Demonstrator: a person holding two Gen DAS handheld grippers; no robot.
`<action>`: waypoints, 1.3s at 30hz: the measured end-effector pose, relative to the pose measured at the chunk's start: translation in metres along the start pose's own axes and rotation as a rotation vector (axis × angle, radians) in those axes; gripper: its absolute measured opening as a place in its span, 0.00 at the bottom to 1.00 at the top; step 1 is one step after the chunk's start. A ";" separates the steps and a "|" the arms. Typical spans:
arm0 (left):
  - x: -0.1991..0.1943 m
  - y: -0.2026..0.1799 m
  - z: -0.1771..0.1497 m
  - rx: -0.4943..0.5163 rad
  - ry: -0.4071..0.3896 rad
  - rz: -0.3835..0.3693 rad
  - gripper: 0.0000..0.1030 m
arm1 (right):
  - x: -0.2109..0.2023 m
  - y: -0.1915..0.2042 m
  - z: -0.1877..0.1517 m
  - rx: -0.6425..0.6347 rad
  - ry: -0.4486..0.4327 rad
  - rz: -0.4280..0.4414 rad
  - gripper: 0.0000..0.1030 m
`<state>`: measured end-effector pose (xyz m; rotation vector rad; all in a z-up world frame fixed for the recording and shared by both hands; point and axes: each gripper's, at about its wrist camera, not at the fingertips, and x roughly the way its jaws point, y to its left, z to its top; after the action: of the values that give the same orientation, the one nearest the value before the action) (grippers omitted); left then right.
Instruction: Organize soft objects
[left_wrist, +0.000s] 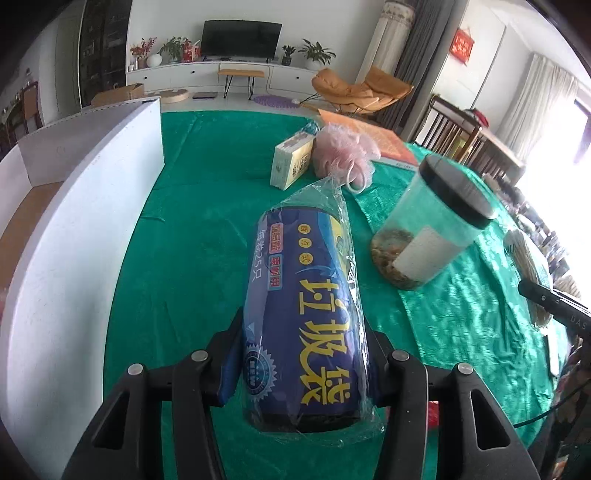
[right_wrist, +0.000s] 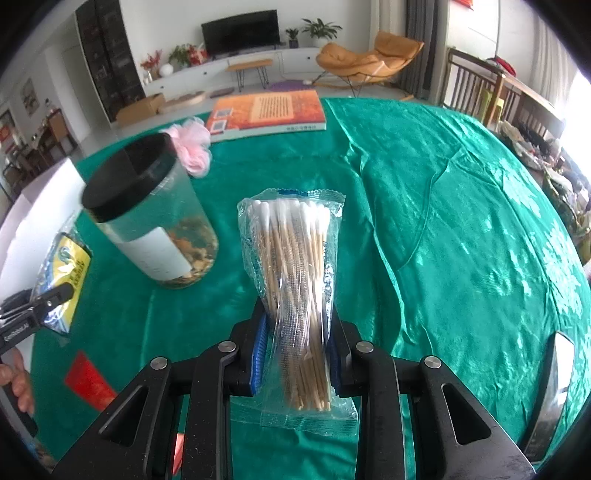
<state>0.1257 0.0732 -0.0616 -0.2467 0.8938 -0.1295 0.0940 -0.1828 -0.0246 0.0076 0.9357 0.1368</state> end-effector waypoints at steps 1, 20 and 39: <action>-0.014 0.003 -0.002 -0.019 -0.013 -0.022 0.50 | -0.016 0.003 -0.001 0.000 -0.025 0.019 0.28; -0.215 0.191 -0.055 -0.214 -0.178 0.556 0.86 | -0.114 0.341 -0.031 -0.315 0.048 0.866 0.77; -0.176 0.048 -0.042 -0.004 -0.250 0.086 0.94 | -0.010 0.123 -0.099 -0.645 0.029 0.187 0.75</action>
<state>-0.0162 0.1510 0.0333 -0.2219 0.6545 -0.0160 -0.0050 -0.0671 -0.0675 -0.5043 0.8846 0.6079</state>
